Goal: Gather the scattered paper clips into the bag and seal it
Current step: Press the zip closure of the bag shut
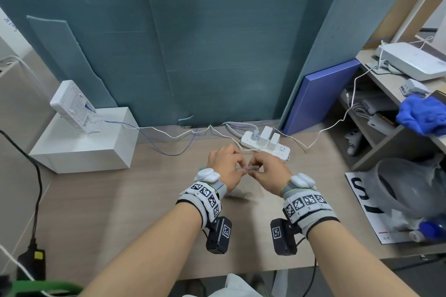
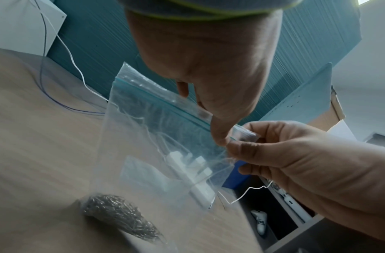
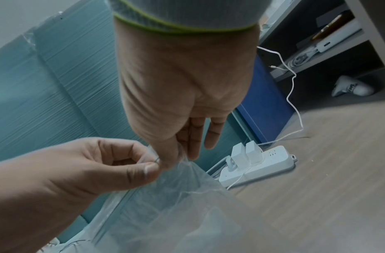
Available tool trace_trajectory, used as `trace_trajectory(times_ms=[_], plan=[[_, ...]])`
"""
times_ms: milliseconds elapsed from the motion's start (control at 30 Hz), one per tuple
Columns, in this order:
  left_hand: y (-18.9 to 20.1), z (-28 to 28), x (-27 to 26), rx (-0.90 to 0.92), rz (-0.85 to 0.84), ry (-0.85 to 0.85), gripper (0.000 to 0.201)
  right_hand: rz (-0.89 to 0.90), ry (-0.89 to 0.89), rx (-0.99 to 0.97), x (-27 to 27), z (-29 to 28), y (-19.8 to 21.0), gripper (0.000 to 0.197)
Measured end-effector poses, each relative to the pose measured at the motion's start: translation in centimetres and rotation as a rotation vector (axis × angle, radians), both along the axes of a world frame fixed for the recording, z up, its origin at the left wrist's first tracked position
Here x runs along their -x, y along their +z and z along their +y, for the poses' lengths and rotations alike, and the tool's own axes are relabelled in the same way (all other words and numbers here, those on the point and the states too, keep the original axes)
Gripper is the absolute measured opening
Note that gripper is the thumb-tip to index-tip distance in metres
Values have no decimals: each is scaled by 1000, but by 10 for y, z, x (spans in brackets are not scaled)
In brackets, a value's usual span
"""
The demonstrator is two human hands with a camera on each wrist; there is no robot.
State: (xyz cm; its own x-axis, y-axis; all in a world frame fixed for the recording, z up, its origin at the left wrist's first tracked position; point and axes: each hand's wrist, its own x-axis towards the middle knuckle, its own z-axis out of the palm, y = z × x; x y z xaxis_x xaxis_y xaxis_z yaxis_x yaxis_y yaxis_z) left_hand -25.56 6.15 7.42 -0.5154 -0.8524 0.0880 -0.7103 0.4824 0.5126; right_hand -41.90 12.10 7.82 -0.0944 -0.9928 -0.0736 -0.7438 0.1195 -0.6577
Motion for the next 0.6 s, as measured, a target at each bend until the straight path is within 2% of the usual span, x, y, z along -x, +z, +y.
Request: trace_trajectory(times_ms=[167,433,600], plan=[[-1,-2,-8,-6,30,37,16,92,-36,7,4,-1,-4,18],[-1,0,-6,10,-26,10,14,276,25,17,-2,-11,-3,8],[-2,-1,-8,18,-50,15,12,319,13,30,-5,-11,-5,4]])
